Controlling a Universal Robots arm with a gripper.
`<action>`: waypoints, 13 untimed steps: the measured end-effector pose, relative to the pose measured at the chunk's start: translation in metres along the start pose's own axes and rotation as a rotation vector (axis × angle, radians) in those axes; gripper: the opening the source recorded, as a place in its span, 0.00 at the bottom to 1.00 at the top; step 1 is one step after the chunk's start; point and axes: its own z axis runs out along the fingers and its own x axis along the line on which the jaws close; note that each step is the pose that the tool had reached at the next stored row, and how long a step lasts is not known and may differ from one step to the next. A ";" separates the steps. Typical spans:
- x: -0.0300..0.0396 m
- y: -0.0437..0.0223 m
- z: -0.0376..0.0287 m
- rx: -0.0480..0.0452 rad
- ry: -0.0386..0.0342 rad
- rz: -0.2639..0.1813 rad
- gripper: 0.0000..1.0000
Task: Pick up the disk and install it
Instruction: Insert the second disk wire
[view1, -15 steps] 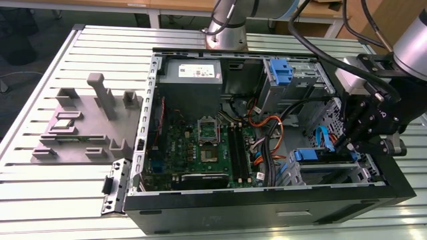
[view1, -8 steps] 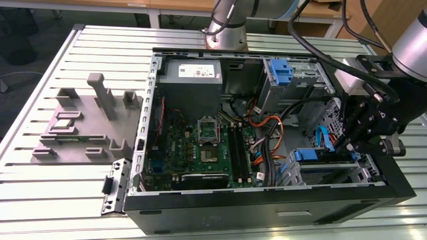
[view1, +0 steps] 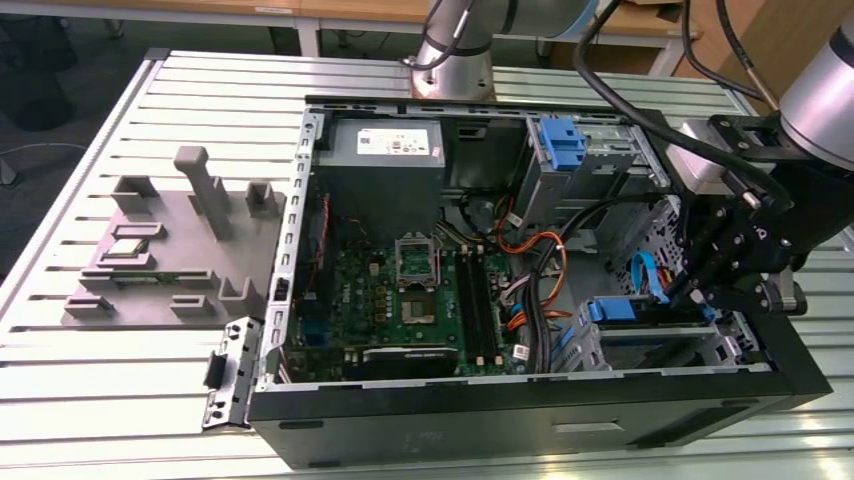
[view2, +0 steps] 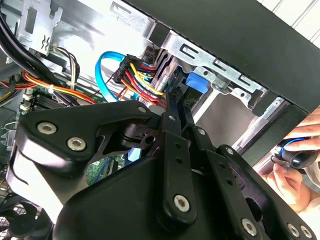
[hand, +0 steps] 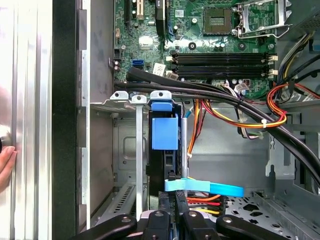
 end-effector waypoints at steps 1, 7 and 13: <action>0.0000 0.0000 0.0000 0.0000 0.0000 0.000 0.16; 0.0000 0.0000 0.0005 0.0000 -0.0008 0.000 0.16; 0.0001 0.0000 -0.0028 0.0000 -0.0011 0.000 0.24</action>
